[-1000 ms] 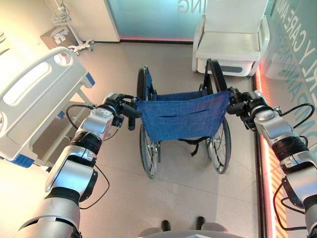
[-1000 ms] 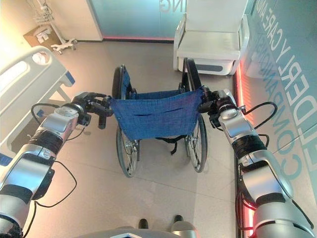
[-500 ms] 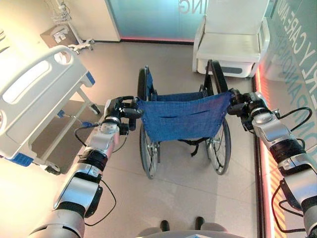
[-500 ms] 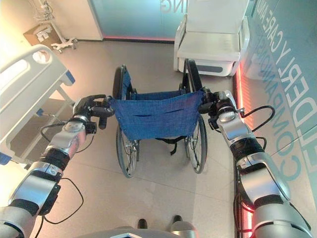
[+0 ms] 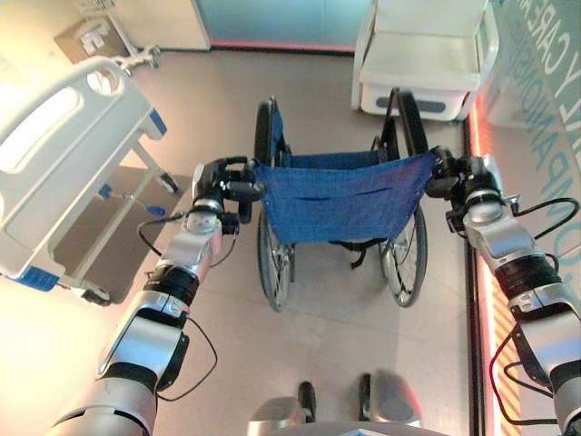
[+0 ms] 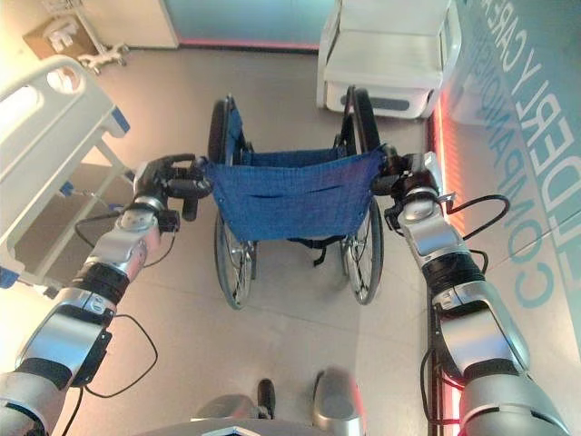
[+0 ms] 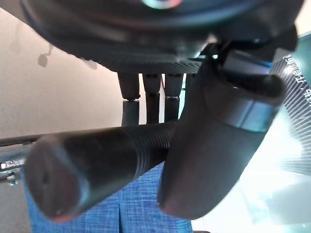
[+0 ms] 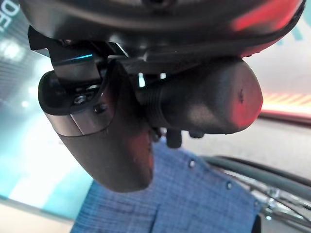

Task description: Push the wheelchair next to the bed

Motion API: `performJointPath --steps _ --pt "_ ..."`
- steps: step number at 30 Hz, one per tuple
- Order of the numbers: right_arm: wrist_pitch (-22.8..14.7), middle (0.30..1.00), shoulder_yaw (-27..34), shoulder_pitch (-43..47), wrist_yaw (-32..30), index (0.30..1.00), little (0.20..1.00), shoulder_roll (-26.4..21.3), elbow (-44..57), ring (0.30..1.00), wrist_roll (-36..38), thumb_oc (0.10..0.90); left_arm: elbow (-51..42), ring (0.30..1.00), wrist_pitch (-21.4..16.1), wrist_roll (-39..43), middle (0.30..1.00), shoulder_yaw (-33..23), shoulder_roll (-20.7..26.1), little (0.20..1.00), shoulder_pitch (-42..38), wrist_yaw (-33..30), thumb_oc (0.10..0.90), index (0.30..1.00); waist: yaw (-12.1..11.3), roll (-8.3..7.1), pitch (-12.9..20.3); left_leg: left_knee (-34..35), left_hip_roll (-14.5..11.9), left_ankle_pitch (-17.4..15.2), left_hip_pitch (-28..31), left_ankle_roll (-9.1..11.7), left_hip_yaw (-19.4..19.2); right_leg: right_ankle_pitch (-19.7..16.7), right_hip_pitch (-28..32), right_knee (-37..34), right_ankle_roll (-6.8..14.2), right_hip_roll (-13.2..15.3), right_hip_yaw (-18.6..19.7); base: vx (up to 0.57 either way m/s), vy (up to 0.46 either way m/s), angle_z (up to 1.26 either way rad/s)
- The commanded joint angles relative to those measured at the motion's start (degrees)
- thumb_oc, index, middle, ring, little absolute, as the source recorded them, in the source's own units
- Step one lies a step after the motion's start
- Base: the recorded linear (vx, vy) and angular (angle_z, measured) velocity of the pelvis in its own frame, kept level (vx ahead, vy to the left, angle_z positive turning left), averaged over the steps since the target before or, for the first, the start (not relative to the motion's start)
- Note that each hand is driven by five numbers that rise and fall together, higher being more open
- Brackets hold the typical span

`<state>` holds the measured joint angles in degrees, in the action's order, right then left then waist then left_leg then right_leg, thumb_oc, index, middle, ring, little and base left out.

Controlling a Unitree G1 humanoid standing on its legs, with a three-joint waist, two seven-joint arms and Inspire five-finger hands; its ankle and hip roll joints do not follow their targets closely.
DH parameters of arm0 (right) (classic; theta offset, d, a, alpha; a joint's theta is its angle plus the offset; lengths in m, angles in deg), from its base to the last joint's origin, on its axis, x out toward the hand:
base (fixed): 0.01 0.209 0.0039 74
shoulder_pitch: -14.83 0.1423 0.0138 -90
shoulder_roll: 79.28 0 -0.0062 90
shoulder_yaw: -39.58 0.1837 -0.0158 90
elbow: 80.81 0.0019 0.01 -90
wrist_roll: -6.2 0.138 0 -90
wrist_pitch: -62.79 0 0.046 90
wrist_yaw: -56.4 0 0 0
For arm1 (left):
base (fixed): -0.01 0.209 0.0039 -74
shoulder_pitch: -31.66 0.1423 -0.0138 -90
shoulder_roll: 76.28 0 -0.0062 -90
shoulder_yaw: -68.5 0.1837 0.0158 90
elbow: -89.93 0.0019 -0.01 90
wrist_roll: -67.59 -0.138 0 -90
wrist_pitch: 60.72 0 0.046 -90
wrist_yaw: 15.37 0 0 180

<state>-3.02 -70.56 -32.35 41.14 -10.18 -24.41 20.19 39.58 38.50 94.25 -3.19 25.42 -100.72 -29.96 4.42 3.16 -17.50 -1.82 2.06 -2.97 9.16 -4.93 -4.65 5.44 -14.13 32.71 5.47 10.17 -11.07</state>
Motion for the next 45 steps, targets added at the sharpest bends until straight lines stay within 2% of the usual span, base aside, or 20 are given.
performJointPath --steps 1,5,8,12,13,15,17,19,20,21,23,28,33,35,37,38,40,41,43,45 --pt "-9.95 0.300 -1.24 0.41 2.96 0.300 0.300 1.66 1.14 0.300 -1.61 0.400 -0.42 0.300 -3.74 -2.53 0.300 3.85 3.02 0.300 1.33 1.45 0.400 0.300 -0.04 -1.76 -0.81 -4.93 3.81 -7.67 -0.91 1.80 1.07 -14.85 -0.41 -25.10 0.85 0.25 2.09 0.36 -0.230 0.11" --pt "-9.96 0.300 -1.62 1.43 4.11 0.300 0.300 -0.13 0.81 0.300 -1.62 0.400 1.50 0.300 -3.10 -2.41 0.300 3.99 2.94 0.300 -0.46 3.03 0.400 0.300 1.30 -3.13 0.94 -8.29 3.68 -10.88 -1.03 2.02 2.46 -14.22 1.79 -27.80 1.57 -1.04 6.09 0.32 -0.301 0.35" --pt "-9.15 0.300 -2.43 1.17 4.93 0.300 0.300 -0.35 1.12 0.300 -1.45 0.400 2.66 0.300 -1.52 -0.72 0.300 4.13 2.90 0.300 -0.28 3.40 0.400 0.300 1.28 -3.77 2.94 -13.92 -0.32 -12.82 -0.26 3.83 1.77 -9.82 2.29 -22.18 0.80 -1.71 4.95 0.37 -0.402 0.56" --pt "-8.93 0.300 -3.57 0.04 6.02 0.300 0.300 -1.13 2.39 0.300 -2.42 0.400 2.23 0.300 -0.48 -0.31 0.300 4.15 2.75 0.300 1.67 3.26 0.400 0.300 0.59 -4.74 3.98 -22.63 -4.78 -5.30 -2.31 6.38 1.70 -6.79 5.00 -22.05 -2.42 -3.51 1.88 0.33 -0.340 0.33" --pt "-8.97 0.300 -3.60 0.01 6.10 0.300 0.300 -1.18 2.38 0.300 -2.51 0.400 2.25 0.300 -0.50 -0.30 0.300 4.13 2.70 0.300 1.73 3.25 0.400 0.300 0.65 -4.72 4.04 -22.91 -4.92 -5.15 -2.42 6.45 1.77 -6.69 5.10 -22.10 -2.55 -3.61 1.76 0.42 -0.347 0.09" --pt "-9.61 0.300 -3.82 -1.24 6.65 0.300 0.300 -2.63 2.49 0.300 -4.33 0.400 2.27 0.300 -2.25 0.52 0.300 3.71 1.48 0.300 3.71 3.19 0.400 0.300 -0.11 -5.57 4.72 -31.13 -6.54 1.11 -6.21 7.55 0.30 -3.77 8.48 -22.92 -5.57 -5.03 -0.85 0.47 -0.361 0.15" --pt "-9.37 0.300 -3.78 -1.44 6.49 0.300 0.300 -2.81 2.37 0.300 -4.11 0.400 2.16 0.300 -2.47 0.05 0.300 3.70 0.98 0.300 4.29 3.46 0.400 0.300 -0.87 -5.88 4.28 -32.19 -6.54 1.11 -8.93 7.23 0.31 -3.23 10.14 -23.35 -5.86 -5.26 -1.14 0.27 -0.193 0.28" --pt "-8.86 0.300 -4.21 -1.14 6.86 0.300 0.300 -2.76 1.66 0.300 -4.18 0.400 1.62 0.300 -3.12 -0.96 0.300 3.36 0.66 0.300 5.62 3.60 0.400 0.300 -3.25 -6.03 2.95 -29.57 -2.53 -1.07 -13.40 5.57 1.32 -2.37 13.11 -23.74 -5.39 -5.90 -0.33 0.33 -0.169 0.06" --pt "-8.82 0.300 -4.33 -1.02 6.96 0.300 0.300 -2.72 1.52 0.300 -4.23 0.400 1.58 0.300 -3.24 -0.97 0.300 3.30 0.63 0.300 5.80 3.50 0.400 0.300 -3.51 -6.04 2.81 -29.10 -2.11 -1.26 -13.73 5.41 1.36 -2.26 13.40 -23.79 -5.32 -5.97 -0.22 0.48 -0.160 -0.02" --pt "-8.33 0.300 -5.26 0.50 6.57 0.300 0.300 -2.20 -0.08 0.300 -3.89 0.400 1.41 0.300 -3.72 -1.27 0.300 2.73 0.68 0.300 6.37 3.95 0.400 0.300 -5.08 -5.24 2.26 -20.73 -0.67 0.45 -16.55 6.05 -1.28 -0.77 16.54 -24.90 -5.23 -7.78 -0.65 0.44 -0.100 0.04" --pt "-7.91 0.300 -5.75 1.32 6.16 0.300 0.300 -1.64 -0.86 0.300 -3.51 0.400 1.41 0.300 -3.96 -1.37 0.300 2.66 0.65 0.300 6.39 3.78 0.400 0.300 -6.25 -4.48 1.73 -16.34 0.38 2.09 -18.08 6.76 -2.16 0.21 18.52 -25.34 -5.24 -9.04 -0.66 0.39 -0.068 0.01" --pt "-8.17 0.300 -5.54 0.70 7.68 0.300 0.300 -1.24 -0.59 0.300 -2.85 0.400 -1.72 0.300 -4.47 -2.97 0.300 0.40 1.54 0.300 9.61 2.50 0.400 0.300 -10.36 -1.57 2.73 2.29 -1.03 12.61 -22.02 9.23 -1.66 3.35 25.10 -27.01 -5.23 -12.30 0.74 0.52 0.013 -0.35" --pt "-8.08 0.300 -4.27 -0.97 9.22 0.300 0.300 -1.87 0.64 0.300 -3.19 0.400 -4.98 0.300 -3.05 -4.08 0.300 -2.70 3.39 0.300 12.16 3.45 0.400 0.300 -11.42 -0.83 5.35 0.94 -1.80 11.33 -21.28 7.99 -2.63 7.61 27.43 -24.98 -5.20 -11.16 0.80 0.54 0.160 -0.53" --pt "-8.12 0.300 -2.83 -2.83 8.15 0.300 0.300 -0.42 0.91 0.300 -2.69 0.400 -5.33 0.300 -2.82 -4.22 0.300 -2.65 4.27 0.300 12.31 4.73 0.400 0.300 -11.98 -1.67 6.34 -5.51 -0.09 7.33 -22.35 6.29 -1.74 9.80 28.60 -21.83 -4.58 -9.29 0.46 0.51 0.161 -0.04" --pt "-8.14 0.300 -2.25 -3.67 8.05 0.300 0.300 0.14 1.19 0.300 -2.97 0.400 -6.20 0.300 -2.04 -5.06 0.300 -3.08 4.54 0.300 12.61 5.31 0.400 0.300 -12.20 -1.63 7.12 -6.22 0.11 5.79 -21.33 4.77 -1.48 9.56 28.10 -17.72 -3.80 -8.29 0.26 0.42 0.186 0.01" --pt "-8.43 0.300 -1.43 -4.93 7.82 0.300 0.300 1.08 1.54 0.300 -3.79 0.400 -6.64 0.300 -1.74 -5.74 0.300 -2.90 4.88 0.300 12.67 5.43 0.400 0.300 -12.30 -1.57 7.81 -5.42 0.77 5.31 -19.64 3.31 -1.52 7.27 27.33 -10.02 -2.02 -6.39 -0.81 0.44 0.223 -0.22" --pt "-8.76 0.300 -0.70 -6.26 7.21 0.300 0.300 1.70 2.41 0.300 -4.48 0.400 -7.10 0.300 -1.55 -6.27 0.300 -2.59 5.14 0.300 12.62 5.28 0.400 0.300 -12.35 -1.91 8.17 -4.84 1.77 5.30 -18.69 2.59 -1.34 4.52 26.68 -5.86 -0.66 -5.02 -1.30 0.40 0.197 -0.15" --pt "-9.12 0.300 0.42 -8.05 6.94 0.300 0.300 1.93 3.60 0.300 -4.75 0.400 -8.08 0.300 -1.49 -6.73 0.300 -2.40 5.33 0.300 12.98 5.05 0.400 0.300 -12.05 -2.23 8.62 -4.27 2.67 4.97 -17.37 1.89 -1.35 0.25 24.82 -1.39 0.40 -4.15 -1.38 0.31 0.145 -0.12" --pt "-9.36 0.300 1.03 -9.49 6.85 0.300 0.300 2.68 4.57 0.300 -5.71 0.400 -9.08 0.300 -1.51 -6.70 0.300 -2.58 5.28 0.300 13.82 4.55 0.400 0.300 -11.74 -2.05 8.85 -3.83 3.18 4.26 -15.44 1.51 -1.08 -4.51 21.36 0.91 0.69 -2.19 -1.31 0.41 0.144 -0.08" --pt "-9.32 0.300 0.85 -9.58 7.03 0.300 0.300 2.78 4.95 0.300 -6.03 0.400 -9.44 0.300 -1.61 -6.78 0.300 -2.67 4.87 0.300 14.17 3.96 0.400 0.300 -10.89 -1.49 8.57 -3.76 3.02 3.79 -13.88 1.56 -1.45 -3.99 17.57 -2.09 0.00 -2.63 -1.20 0.38 0.039 0.01"
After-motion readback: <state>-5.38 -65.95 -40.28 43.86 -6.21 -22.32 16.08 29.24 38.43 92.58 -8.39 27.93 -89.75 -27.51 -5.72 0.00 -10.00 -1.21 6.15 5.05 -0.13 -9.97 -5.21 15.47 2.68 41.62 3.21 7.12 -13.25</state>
